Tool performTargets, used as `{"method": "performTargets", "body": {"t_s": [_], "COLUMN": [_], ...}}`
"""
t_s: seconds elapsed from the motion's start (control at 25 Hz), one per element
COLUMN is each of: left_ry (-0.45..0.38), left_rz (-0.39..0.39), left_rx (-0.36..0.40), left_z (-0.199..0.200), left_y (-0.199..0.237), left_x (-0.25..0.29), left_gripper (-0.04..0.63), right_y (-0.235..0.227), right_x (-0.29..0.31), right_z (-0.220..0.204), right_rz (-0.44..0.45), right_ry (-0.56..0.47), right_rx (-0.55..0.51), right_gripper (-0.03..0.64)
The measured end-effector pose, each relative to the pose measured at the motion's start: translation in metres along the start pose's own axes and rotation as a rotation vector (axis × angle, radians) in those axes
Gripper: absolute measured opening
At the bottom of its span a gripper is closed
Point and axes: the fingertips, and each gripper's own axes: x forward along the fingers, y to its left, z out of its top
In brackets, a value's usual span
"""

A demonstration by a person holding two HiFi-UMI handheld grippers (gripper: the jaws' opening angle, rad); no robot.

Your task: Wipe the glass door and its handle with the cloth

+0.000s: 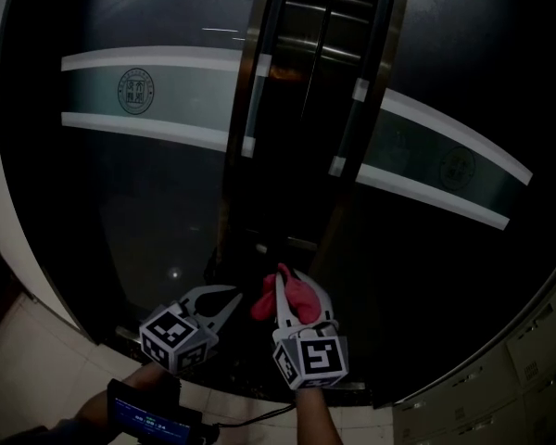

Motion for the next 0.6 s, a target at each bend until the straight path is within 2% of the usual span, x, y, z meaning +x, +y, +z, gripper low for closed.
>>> {"method": "performTargets", "body": {"t_s": [0.2,0.36,0.6], "left_ry": [-0.057,-0.077,-0.064], "left_rz": [-0.092,-0.122,-0.071], "left_rx": [0.063,0.043,0.048], "left_z": [0.049,0.062,0.048], "left_y": [0.004,0.003,0.012], "left_x": [0.023,0.038,0.062], "left_gripper": [0.016,0.015,0.017], "right_y": [-0.031,-0.056,-0.119], "right_x": [0.034,0.055,0.100], "right_z": [0.053,0.073,0.120], "right_rz": [-0.033,-0.043,-0.039], "right_ry": [-0.032,-0.028,-0.067], "right_rx": [-0.045,-0.071,-0.127], "right_gripper": [0.052,0.052,0.052]}}
